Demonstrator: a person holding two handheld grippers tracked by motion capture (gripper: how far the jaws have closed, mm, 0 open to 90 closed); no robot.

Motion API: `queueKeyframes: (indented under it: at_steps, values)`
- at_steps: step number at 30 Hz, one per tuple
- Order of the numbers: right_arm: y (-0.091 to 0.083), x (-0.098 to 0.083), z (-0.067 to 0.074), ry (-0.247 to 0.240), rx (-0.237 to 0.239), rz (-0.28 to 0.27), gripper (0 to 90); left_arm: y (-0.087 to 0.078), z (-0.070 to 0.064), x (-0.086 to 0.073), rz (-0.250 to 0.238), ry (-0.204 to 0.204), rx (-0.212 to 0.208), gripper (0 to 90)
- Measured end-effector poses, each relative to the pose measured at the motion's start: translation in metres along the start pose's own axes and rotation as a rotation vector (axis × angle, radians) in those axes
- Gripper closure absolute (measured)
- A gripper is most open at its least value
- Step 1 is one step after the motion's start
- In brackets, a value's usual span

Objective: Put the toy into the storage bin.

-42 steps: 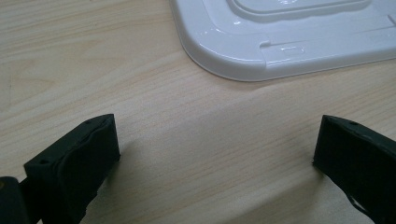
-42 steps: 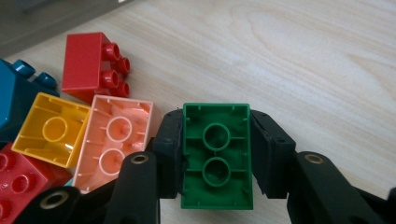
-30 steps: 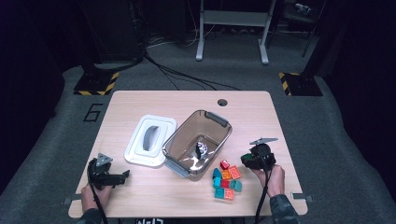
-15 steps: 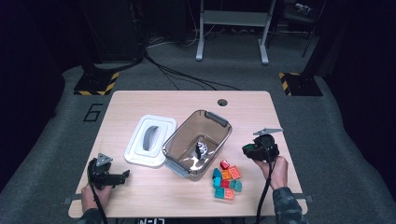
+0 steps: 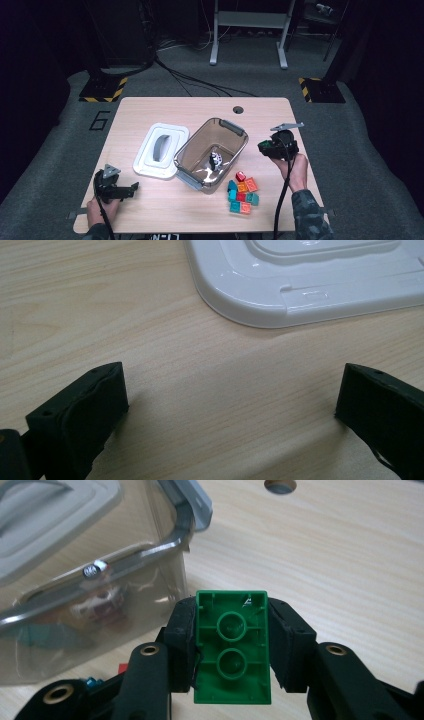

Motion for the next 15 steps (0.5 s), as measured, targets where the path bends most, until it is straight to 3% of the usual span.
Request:
queueKeyframes:
  at_steps: [15]
  values:
    - [-0.009,0.040,0.014,-0.056,0.021,-0.059,58.7,0.000,0.000,0.000,0.000,0.001,0.000,0.0]
Point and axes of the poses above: each handheld gripper's, and its own axes: y roughly forward along the jaws, x roughly out of its top, z roughly to its left, the point moved 6 cm from there along y, roughly forward along the jaws, and after that the axes turned 4 degrees about y, right-handed, at the moved point
